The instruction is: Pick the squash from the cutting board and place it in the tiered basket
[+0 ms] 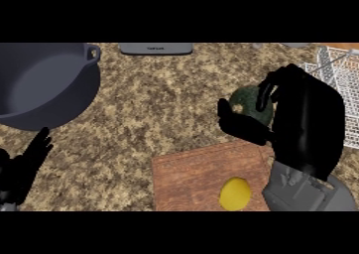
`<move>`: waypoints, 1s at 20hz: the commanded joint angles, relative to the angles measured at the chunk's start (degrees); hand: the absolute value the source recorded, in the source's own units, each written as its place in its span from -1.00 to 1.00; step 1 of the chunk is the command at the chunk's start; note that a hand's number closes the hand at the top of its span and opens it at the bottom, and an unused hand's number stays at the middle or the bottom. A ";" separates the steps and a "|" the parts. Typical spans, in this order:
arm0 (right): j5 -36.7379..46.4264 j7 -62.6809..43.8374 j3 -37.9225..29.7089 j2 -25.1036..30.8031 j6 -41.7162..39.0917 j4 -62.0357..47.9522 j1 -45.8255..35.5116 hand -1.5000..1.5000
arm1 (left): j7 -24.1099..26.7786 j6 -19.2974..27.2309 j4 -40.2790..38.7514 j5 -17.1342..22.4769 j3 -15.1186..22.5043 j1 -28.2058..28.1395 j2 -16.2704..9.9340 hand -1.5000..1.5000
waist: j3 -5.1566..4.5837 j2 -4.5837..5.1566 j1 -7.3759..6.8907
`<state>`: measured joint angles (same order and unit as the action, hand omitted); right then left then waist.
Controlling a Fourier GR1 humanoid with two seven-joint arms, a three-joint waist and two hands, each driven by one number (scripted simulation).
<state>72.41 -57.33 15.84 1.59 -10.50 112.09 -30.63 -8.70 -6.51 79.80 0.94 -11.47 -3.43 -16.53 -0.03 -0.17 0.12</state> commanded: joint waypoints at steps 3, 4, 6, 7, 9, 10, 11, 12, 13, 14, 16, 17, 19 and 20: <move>-5.36 8.09 -12.36 4.57 4.15 -7.22 -3.57 1.00 | 2.24 -0.16 -1.21 -1.07 0.66 0.11 1.60 0.00 | 0.03 0.25 -0.36; -7.65 8.84 -15.05 6.80 0.69 -4.94 -5.15 1.00 | -2.96 -0.16 2.66 0.54 -0.80 0.57 0.09 0.00 | 0.05 0.17 -0.35; -9.00 13.30 -18.27 9.25 5.07 -9.70 -3.42 1.00 | -0.48 -1.46 -1.24 -0.12 -0.64 1.11 -0.28 0.00 | 0.04 0.26 -0.31; -8.92 14.80 -20.37 10.94 6.05 -16.79 -8.45 1.00 | 0.88 -2.28 -0.80 0.57 -1.09 0.20 -0.61 0.00 | 0.03 0.39 -0.83; -9.00 15.48 -20.91 12.10 5.45 -18.62 -11.95 1.00 | -2.07 -1.17 -0.90 0.38 -1.85 3.86 -1.38 0.00 | 0.02 0.30 -0.54; -6.74 17.96 -19.35 11.24 11.16 -20.93 -7.34 1.00 | -2.55 -3.12 1.22 1.67 -2.14 1.44 -1.71 0.00 | 0.04 0.26 -0.63; -10.75 22.82 -23.27 13.25 13.73 -25.67 -8.51 1.00 | -0.32 -0.96 -2.99 -0.55 -0.79 3.86 0.06 0.00 | 0.04 0.46 -0.59; -14.87 24.01 -25.85 14.10 12.32 -23.13 -9.06 1.00 | -0.25 -1.64 -2.16 0.66 -2.00 3.11 -0.54 0.00 | 0.05 0.33 -0.48; -18.27 22.31 -28.09 9.94 15.93 -23.57 -12.39 1.00 | 0.67 -0.11 -0.09 -1.08 -0.15 1.63 1.02 0.00 | 0.12 0.59 -1.42; -20.05 25.47 -29.42 11.17 17.28 -25.04 -11.73 1.00 | -0.56 -0.08 1.01 -1.14 0.90 0.99 2.09 0.00 | 0.12 0.48 -1.17; -22.73 29.27 -31.86 14.05 17.38 -31.40 -15.52 1.00 | 0.34 0.08 -2.63 -1.63 0.18 2.31 1.74 0.00 | 0.05 0.48 -0.85; -24.24 32.42 -34.05 15.90 18.52 -37.42 -16.91 1.00 | 1.81 -0.80 -0.96 -0.96 -0.17 0.49 1.54 0.00 | 0.06 0.57 -1.38; -25.59 36.74 -34.98 16.25 21.51 -41.08 -15.31 1.00 | 1.57 -1.48 -4.50 -0.96 -1.64 3.10 -0.40 0.00 | 0.04 0.51 -0.81; -27.07 37.13 -36.67 19.19 19.20 -44.11 -19.24 1.00 | -4.64 -0.03 4.55 -0.64 0.30 2.22 1.18 0.00 | 0.10 0.41 -1.30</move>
<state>50.10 -26.14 -16.29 16.77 7.59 76.62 -45.97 -9.57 -7.46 79.79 0.37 -11.89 -1.48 -15.91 0.04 0.32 -1.02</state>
